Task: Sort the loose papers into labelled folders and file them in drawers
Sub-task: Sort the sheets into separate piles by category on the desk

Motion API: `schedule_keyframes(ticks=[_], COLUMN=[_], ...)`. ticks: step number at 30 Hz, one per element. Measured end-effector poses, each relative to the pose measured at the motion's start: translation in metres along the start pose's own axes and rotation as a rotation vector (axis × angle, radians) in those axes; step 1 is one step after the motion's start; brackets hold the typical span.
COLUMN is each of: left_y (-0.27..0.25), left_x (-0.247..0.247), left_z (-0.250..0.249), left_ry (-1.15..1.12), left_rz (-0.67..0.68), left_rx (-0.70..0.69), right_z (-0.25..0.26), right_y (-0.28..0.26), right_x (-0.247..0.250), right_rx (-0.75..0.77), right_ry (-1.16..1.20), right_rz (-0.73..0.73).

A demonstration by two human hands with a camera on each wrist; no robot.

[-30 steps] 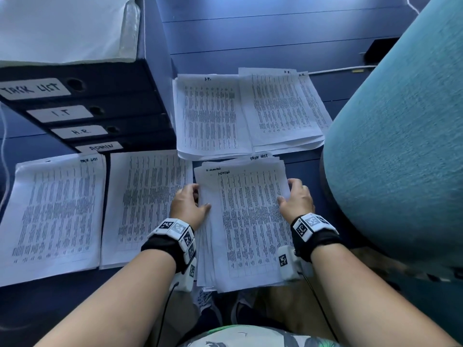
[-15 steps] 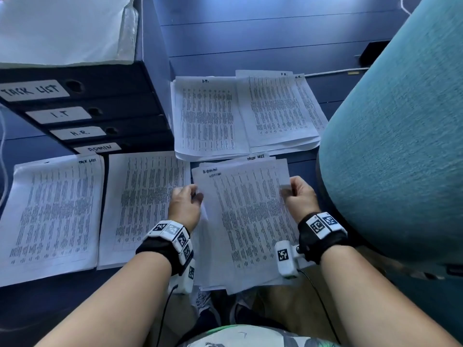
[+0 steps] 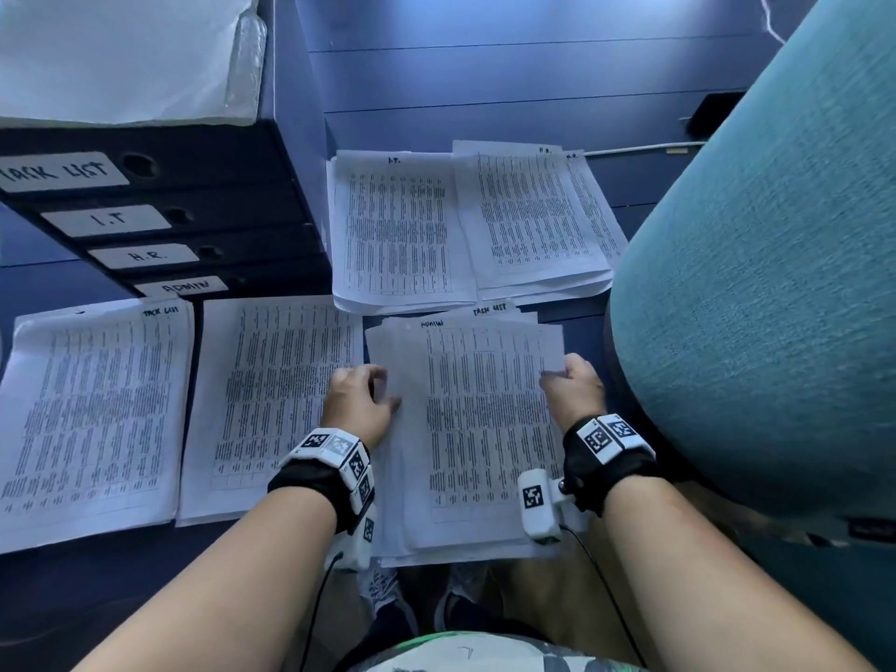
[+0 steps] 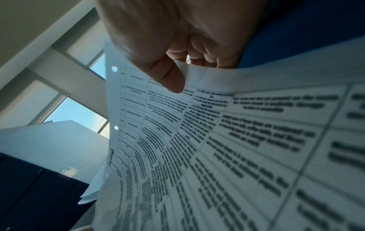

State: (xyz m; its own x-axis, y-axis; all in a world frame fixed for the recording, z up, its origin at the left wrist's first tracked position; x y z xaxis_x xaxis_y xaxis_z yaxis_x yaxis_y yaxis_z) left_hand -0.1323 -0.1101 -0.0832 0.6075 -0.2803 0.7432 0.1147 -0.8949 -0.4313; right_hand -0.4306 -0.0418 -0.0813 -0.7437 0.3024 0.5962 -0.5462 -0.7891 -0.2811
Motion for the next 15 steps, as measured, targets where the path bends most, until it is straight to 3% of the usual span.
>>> schedule_keyframes(ticks=[10, 12, 15], left_y=[0.001, 0.003, 0.007], left_x=[0.0, -0.001, 0.005], left_z=[-0.003, -0.004, -0.004], left_ry=[-0.033, -0.1, -0.221], left_rz=[0.092, 0.122, 0.055], left_rx=[0.039, 0.058, 0.041], right_z=[0.012, 0.016, 0.015], right_y=[-0.002, -0.004, -0.005], right_x=[-0.005, -0.011, -0.024], right_rx=[0.183, 0.162, 0.078], right_ry=[-0.004, 0.083, 0.309], right_rz=[0.01, 0.057, 0.142])
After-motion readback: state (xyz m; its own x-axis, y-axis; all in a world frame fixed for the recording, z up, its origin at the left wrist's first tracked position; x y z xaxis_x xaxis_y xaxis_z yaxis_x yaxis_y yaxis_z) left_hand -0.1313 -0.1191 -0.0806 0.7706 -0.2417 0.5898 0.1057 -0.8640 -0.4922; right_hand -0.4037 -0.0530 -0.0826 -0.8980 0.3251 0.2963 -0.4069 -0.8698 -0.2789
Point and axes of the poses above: each hand's wrist, its own y-axis towards the middle knuckle, its own x-axis out of the back of the hand, z = x × y, the point moved 7 cm from there along y, towards the middle knuckle, and after that the axes turned 10 degrees about x, right-handed, at the moved point
